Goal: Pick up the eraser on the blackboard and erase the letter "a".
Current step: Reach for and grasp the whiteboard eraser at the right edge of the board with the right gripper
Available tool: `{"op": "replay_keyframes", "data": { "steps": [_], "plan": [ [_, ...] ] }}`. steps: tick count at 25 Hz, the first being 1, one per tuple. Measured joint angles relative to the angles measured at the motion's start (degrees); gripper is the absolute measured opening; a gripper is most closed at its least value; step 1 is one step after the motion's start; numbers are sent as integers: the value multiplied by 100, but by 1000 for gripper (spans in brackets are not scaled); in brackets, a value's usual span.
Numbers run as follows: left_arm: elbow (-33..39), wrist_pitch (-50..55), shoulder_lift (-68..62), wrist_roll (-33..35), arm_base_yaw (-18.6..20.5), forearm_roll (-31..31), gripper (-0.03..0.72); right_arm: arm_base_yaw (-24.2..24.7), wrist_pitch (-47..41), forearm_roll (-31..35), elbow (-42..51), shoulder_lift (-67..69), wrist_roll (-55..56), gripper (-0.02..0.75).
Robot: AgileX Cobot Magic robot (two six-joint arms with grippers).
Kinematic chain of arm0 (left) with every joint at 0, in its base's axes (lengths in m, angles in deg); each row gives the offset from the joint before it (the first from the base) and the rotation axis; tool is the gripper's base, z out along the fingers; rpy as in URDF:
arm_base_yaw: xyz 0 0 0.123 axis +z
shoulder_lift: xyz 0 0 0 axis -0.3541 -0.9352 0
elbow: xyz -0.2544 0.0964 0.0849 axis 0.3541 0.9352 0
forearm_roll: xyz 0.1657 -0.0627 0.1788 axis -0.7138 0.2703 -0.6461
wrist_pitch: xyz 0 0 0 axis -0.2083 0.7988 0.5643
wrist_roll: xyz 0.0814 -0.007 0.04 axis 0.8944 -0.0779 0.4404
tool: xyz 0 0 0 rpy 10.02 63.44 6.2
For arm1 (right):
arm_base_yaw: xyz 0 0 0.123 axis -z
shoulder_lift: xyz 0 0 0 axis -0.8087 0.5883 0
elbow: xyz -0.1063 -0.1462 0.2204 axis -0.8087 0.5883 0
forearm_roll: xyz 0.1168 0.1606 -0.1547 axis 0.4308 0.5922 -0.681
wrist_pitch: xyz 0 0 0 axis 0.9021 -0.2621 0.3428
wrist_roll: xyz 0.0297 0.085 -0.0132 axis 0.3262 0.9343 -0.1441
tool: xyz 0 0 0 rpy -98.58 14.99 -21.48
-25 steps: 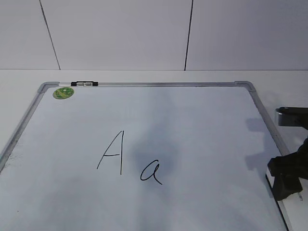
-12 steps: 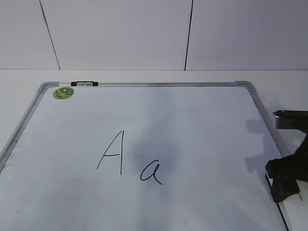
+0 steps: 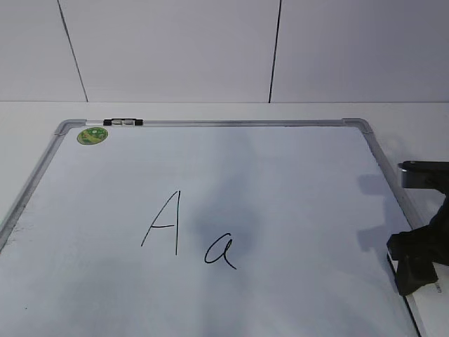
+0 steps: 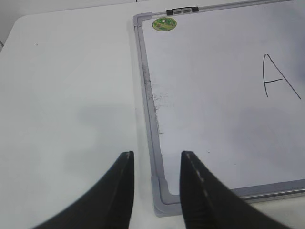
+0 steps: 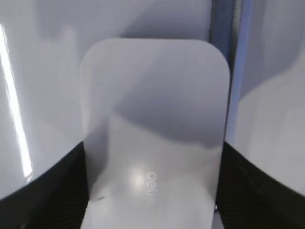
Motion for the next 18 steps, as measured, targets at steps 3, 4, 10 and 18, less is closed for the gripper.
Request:
{"op": "replay_keyframes", "data": {
  "steps": [3, 4, 10, 18],
  "plan": [
    [0, 0, 0, 0, 0, 0, 245, 0, 0, 0, 0, 0, 0, 565],
    [0, 0, 0, 0, 0, 0, 245, 0, 0, 0, 0, 0, 0, 561],
    [0, 0, 0, 0, 0, 0, 245, 0, 10, 0, 0, 0, 0, 552],
    [0, 0, 0, 0, 0, 0, 244, 0, 10, -12, 0, 0, 0, 552]
  ]
}}
